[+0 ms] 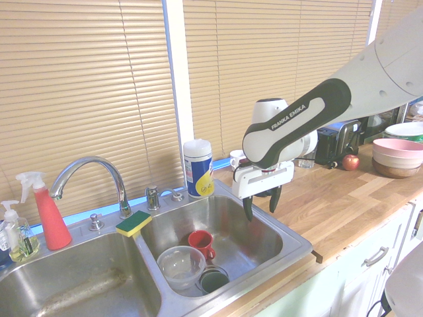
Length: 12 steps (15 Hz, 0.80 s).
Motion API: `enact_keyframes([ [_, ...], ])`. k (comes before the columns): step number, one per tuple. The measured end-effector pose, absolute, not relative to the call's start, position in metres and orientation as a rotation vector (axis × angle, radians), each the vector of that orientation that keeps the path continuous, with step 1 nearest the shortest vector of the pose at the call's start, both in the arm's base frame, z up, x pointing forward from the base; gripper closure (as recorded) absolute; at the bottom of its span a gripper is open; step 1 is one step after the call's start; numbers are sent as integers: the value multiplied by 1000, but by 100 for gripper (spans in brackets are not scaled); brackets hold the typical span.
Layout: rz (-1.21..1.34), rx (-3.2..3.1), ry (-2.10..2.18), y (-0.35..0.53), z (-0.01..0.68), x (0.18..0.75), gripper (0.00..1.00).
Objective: Put the spoon into the sink
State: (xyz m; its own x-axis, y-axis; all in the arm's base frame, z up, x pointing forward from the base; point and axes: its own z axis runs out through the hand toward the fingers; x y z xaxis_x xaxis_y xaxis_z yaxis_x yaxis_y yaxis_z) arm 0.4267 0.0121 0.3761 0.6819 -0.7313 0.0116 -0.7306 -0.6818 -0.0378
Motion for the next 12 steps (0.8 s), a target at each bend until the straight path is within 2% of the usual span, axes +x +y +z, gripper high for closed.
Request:
enact_keyframes([
  [2, -75, -2852, 1243, 12, 377, 429, 0],
  [7, -441, -2856, 1157, 11, 410, 442, 0],
  [12, -444, -2810, 1157, -26, 472, 441, 0],
])
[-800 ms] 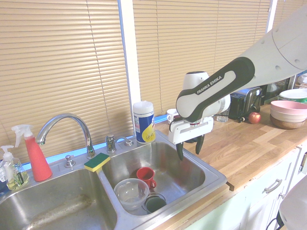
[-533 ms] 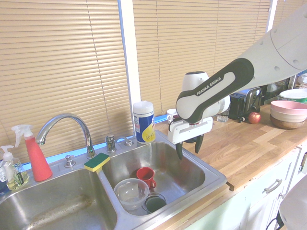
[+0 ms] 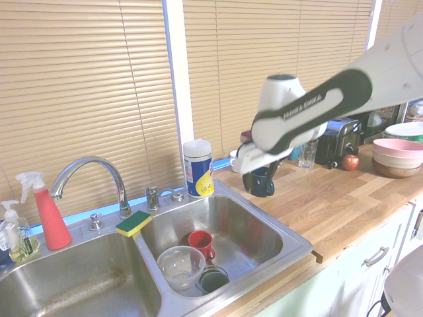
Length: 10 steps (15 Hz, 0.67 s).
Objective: Put the spoon into the sink
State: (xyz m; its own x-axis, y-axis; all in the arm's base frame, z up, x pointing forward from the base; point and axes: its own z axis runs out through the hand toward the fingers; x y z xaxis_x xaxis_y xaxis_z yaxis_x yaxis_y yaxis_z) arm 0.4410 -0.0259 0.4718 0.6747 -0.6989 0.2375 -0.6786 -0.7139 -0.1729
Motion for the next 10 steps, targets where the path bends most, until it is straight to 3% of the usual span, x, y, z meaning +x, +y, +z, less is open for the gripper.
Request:
enact_keyframes([
  [4, -396, -2800, 1183, -73, 520, 456, 0],
  [10, -302, -2906, 1155, -127, 510, 500, 0],
])
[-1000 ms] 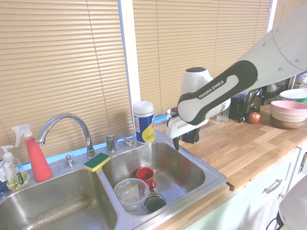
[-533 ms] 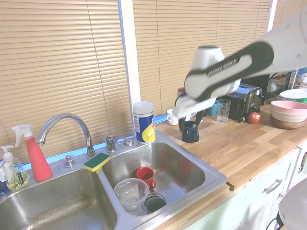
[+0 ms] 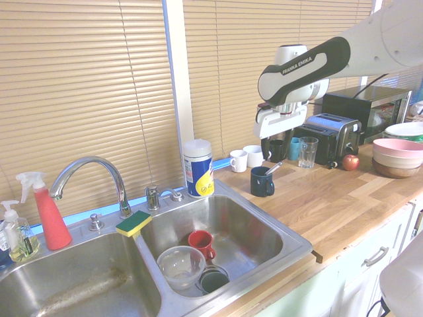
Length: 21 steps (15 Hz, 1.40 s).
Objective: Put the spoon into the sink
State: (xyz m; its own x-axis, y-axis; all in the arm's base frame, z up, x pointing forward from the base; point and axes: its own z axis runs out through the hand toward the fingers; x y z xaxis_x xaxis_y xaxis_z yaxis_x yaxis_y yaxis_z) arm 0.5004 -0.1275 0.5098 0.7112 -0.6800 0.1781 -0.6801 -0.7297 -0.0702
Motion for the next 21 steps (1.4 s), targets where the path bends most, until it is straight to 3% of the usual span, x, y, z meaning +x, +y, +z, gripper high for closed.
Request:
enact_keyframes([
  [5, 202, 2878, -1020, -143, 527, 515, 0],
  [21, 50, 2781, -758, -131, 459, 554, 0],
])
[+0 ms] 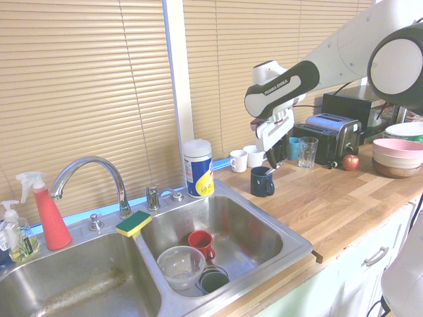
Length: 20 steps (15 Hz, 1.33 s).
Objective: Put the spoon into the sink
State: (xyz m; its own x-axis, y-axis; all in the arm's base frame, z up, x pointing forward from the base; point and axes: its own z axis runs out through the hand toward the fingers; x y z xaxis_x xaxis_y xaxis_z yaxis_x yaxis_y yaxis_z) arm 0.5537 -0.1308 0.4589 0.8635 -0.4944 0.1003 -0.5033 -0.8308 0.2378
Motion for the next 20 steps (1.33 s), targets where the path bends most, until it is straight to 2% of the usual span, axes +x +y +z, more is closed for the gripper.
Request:
enact_keyframes([
  [15, 7, 2752, -769, -144, 429, 586, 0],
  [16, 2, 2752, -771, -146, 426, 588, 100],
  [20, -2, 2752, -761, -152, 425, 591, 100],
])
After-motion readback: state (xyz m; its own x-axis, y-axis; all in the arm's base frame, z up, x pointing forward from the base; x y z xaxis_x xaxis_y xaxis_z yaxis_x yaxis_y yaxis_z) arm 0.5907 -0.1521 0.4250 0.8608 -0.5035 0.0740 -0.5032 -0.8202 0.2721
